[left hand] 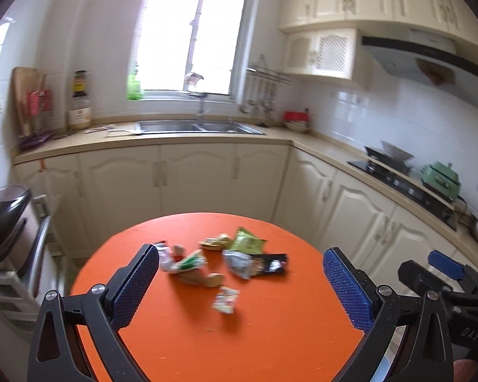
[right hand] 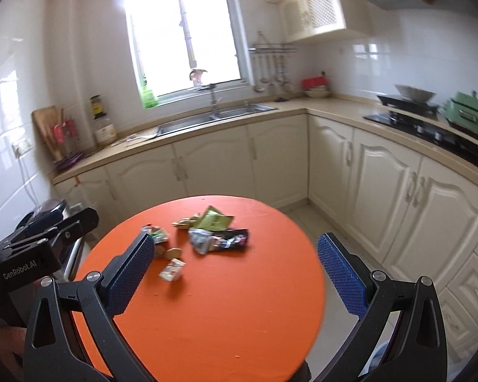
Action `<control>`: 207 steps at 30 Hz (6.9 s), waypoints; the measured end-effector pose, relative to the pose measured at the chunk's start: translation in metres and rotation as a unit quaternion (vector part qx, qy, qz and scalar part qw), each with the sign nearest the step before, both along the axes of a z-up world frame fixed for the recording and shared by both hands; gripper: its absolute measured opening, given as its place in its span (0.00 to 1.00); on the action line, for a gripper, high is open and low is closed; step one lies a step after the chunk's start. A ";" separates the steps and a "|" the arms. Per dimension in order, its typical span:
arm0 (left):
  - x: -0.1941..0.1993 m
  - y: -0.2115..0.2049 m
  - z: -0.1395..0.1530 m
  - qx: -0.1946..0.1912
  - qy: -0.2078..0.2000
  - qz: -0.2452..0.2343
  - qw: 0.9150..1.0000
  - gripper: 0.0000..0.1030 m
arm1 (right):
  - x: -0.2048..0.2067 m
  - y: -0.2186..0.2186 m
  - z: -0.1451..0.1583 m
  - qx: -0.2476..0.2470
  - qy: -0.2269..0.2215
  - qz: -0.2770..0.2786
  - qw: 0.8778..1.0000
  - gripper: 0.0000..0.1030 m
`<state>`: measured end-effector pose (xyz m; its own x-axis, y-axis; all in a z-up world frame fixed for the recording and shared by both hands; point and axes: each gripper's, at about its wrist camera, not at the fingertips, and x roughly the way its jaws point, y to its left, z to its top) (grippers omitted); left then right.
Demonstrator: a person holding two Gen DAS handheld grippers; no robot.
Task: Collect trash
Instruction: 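Move both open tools back over the orange table, then grasp the white-and-green package with the left tool while the right tool grasps the yellow snack packet, then carry the package and yellow packet over to the blue bin, then open both tools above the blue bin to drop the items, then move both open tools back over the orange table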
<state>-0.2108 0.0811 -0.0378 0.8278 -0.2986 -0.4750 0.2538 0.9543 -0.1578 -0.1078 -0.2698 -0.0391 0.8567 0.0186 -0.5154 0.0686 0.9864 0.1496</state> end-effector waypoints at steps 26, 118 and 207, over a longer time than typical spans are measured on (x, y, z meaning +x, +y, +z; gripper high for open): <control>0.178 -0.007 -0.080 0.072 0.101 0.026 0.992 0.99 | 0.115 0.004 -0.093 -0.008 0.118 0.032 0.993 1.00; 0.364 0.010 -0.180 0.028 0.086 -0.124 0.988 0.04 | 0.122 0.052 -0.165 0.029 0.179 0.115 0.977 0.28; 0.130 -0.677 -0.249 0.140 0.176 -0.463 0.857 0.96 | -0.230 -0.435 -0.294 0.148 0.246 -0.393 0.873 1.00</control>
